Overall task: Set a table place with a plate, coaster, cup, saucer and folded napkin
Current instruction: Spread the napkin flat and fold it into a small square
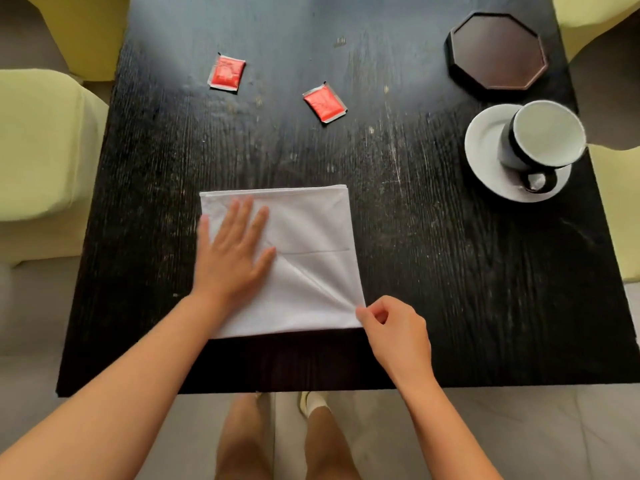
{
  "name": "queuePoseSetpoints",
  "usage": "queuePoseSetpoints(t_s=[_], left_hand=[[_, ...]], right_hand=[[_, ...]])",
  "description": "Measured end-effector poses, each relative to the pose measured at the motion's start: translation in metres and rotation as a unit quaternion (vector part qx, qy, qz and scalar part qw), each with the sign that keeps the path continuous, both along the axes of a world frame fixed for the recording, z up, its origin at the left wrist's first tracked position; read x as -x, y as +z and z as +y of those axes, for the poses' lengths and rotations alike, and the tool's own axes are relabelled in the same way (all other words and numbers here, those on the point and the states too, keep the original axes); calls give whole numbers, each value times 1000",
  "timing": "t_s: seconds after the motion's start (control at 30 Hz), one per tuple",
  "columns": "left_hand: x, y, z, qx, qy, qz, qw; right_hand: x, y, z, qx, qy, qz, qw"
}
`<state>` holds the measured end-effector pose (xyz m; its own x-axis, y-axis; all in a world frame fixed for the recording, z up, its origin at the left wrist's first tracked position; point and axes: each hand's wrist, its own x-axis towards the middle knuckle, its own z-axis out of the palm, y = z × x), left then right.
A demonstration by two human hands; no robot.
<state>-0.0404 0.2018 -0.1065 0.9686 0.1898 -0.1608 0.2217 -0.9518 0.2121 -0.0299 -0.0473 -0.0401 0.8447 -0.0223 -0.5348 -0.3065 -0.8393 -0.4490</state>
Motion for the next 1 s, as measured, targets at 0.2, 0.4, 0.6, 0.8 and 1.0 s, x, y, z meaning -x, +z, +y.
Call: queuePoseSetpoints(t_s=[0.2,0.4,0.6,0.8,1.0], left_hand=[[36,28,21,-9,16,32,999],[107,44,-11,21,-135,-8,991],[124,42,-14,37,-127,-34,991],[127,46,-17,12,-95,-67,993],[134,46,-18,6,-89,-101,991]], right_hand=[[10,-4,-13,-15,-11,-43,999],[12,-4,-41,-96,198,-33,975],[2,-7,-47,-36,336,-212,917],[-4,-12,-47,-51,377,-278,882],[-1,4,-44,-91,359,-293,882]])
